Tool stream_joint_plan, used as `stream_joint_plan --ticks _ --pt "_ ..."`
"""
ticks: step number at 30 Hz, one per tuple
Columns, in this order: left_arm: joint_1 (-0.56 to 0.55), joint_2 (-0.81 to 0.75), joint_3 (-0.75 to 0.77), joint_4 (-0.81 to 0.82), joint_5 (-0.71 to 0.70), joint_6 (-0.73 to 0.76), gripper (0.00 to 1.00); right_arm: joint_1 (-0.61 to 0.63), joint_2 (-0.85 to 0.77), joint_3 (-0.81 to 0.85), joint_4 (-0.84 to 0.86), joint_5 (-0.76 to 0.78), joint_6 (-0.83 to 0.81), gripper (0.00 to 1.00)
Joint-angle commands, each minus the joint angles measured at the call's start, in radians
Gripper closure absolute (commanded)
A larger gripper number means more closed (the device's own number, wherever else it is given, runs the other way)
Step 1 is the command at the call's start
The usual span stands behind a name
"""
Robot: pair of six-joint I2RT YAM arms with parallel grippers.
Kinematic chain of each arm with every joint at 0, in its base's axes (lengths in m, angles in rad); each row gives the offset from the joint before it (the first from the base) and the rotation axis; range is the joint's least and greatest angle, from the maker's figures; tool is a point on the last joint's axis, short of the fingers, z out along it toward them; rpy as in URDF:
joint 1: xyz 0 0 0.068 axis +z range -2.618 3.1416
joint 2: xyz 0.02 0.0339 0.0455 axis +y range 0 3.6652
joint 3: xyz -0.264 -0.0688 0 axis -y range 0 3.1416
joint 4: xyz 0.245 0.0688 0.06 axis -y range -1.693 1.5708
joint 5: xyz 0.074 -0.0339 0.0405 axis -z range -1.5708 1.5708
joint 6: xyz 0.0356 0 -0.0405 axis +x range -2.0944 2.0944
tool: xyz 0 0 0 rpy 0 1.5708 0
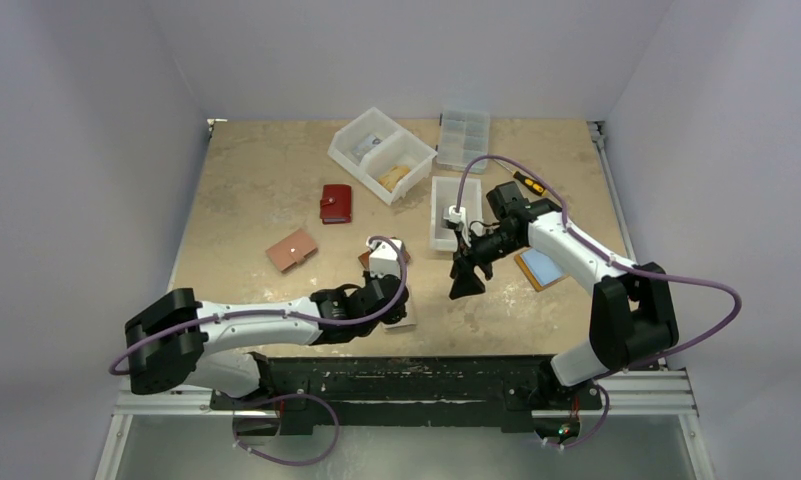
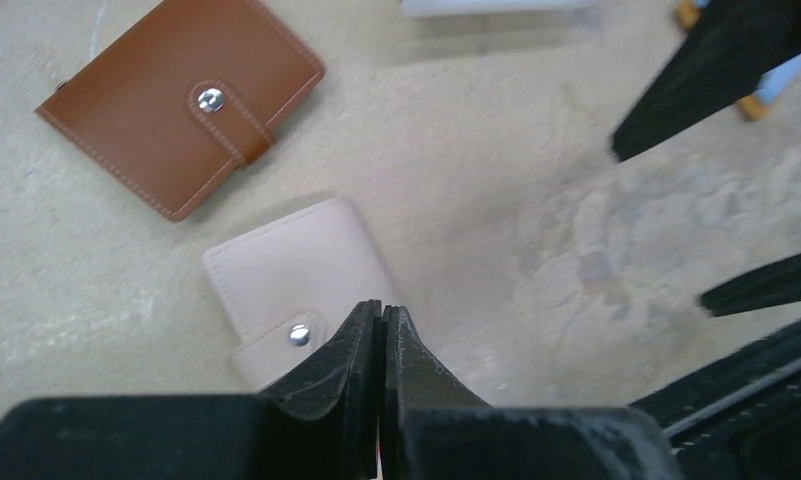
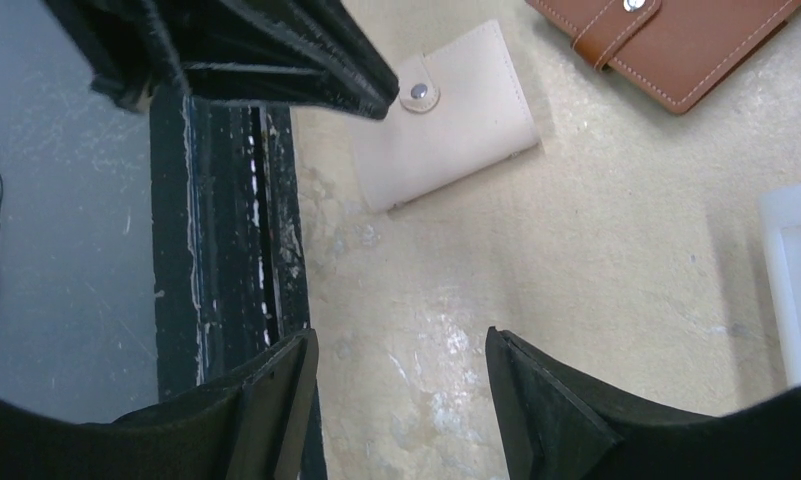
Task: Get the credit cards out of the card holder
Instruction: Open the card holder at the center of the board.
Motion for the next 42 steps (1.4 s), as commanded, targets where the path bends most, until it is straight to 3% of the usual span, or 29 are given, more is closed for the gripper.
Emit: stream_joint_plan --ticks 1,5,8,11,14,17,33,39,42 --pt "0.005 -0.053 -0.007 0.198 0.048 0.035 1.00 0.003 -0.010 -0.021 0.090 -0.070 0.092 0.29" --pt "0.005 -0.039 0.025 0.183 0.037 0.051 1.00 0.003 0.003 -0.033 0.152 -0.048 0.155 0.28" --pt "0.004 0.000 0.075 0.012 -0.005 0.013 1.00 0.003 0.004 -0.029 0.155 -0.042 0.164 0.27" --pt "0.000 0.023 0.073 -0.107 -0.025 -0.044 0.82 0.003 -0.008 -0.035 0.173 -0.037 0.183 0.27" --pt "-0.004 0.013 0.046 -0.120 -0.044 -0.062 0.54 0.003 -0.005 -0.036 0.183 -0.029 0.193 0.27" --pt "-0.005 0.031 0.059 -0.145 -0.058 -0.052 0.45 0.003 0.006 -0.035 0.186 -0.019 0.198 0.27" --pt "-0.004 0.194 0.116 -0.230 -0.088 -0.131 0.50 0.003 0.028 -0.027 0.179 0.002 0.200 0.27" --pt "-0.003 0.251 0.115 -0.223 -0.099 -0.129 0.62 0.003 0.025 -0.028 0.177 0.006 0.195 0.27" --pt "-0.001 0.264 0.103 -0.234 -0.113 -0.134 0.73 0.003 0.022 -0.028 0.176 0.006 0.194 0.27"
